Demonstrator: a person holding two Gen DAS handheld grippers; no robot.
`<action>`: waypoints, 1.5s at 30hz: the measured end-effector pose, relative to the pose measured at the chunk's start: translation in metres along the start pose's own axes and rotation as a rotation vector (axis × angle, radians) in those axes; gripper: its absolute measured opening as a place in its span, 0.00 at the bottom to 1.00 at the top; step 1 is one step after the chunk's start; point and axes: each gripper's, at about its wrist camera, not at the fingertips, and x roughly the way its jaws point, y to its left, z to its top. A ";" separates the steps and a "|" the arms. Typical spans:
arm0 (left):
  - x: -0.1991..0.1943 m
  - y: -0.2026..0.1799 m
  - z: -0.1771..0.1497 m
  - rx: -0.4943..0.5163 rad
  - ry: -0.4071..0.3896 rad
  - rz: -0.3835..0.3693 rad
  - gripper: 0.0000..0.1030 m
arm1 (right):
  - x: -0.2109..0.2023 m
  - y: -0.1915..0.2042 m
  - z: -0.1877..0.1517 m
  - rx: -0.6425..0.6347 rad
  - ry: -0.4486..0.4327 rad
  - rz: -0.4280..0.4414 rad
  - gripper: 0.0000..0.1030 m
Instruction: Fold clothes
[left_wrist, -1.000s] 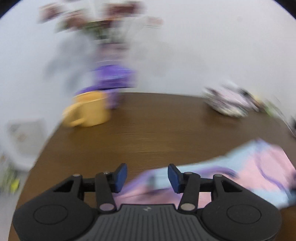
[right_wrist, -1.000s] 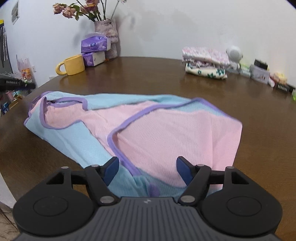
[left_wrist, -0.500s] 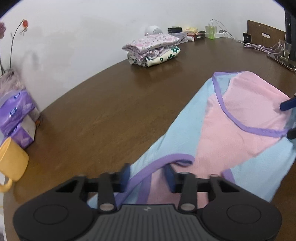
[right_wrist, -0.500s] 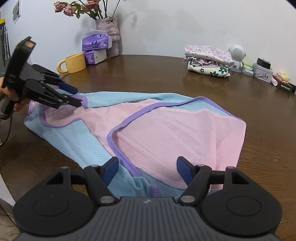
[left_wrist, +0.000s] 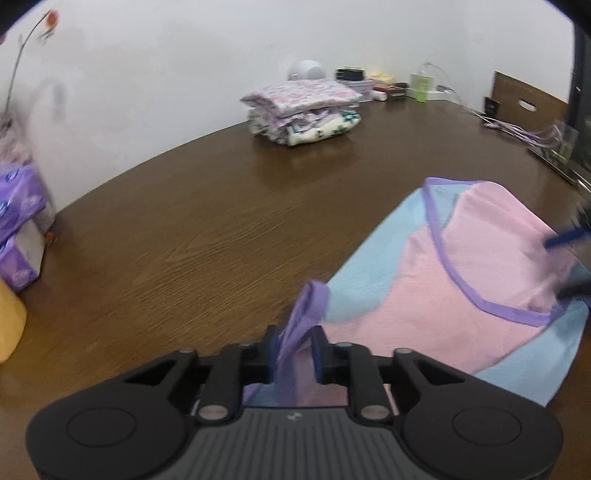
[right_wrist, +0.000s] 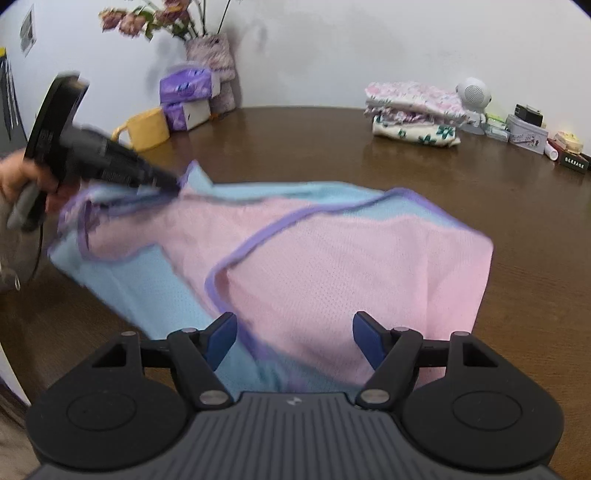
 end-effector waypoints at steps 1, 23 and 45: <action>0.001 -0.003 0.002 0.019 -0.003 -0.005 0.30 | 0.000 -0.003 0.007 -0.003 -0.002 -0.003 0.68; 0.028 0.033 0.016 -0.071 -0.029 -0.115 0.12 | 0.117 -0.072 0.115 0.173 0.158 -0.034 0.36; 0.057 0.064 0.025 -0.235 -0.055 -0.033 0.26 | 0.165 -0.095 0.152 0.252 0.101 0.047 0.02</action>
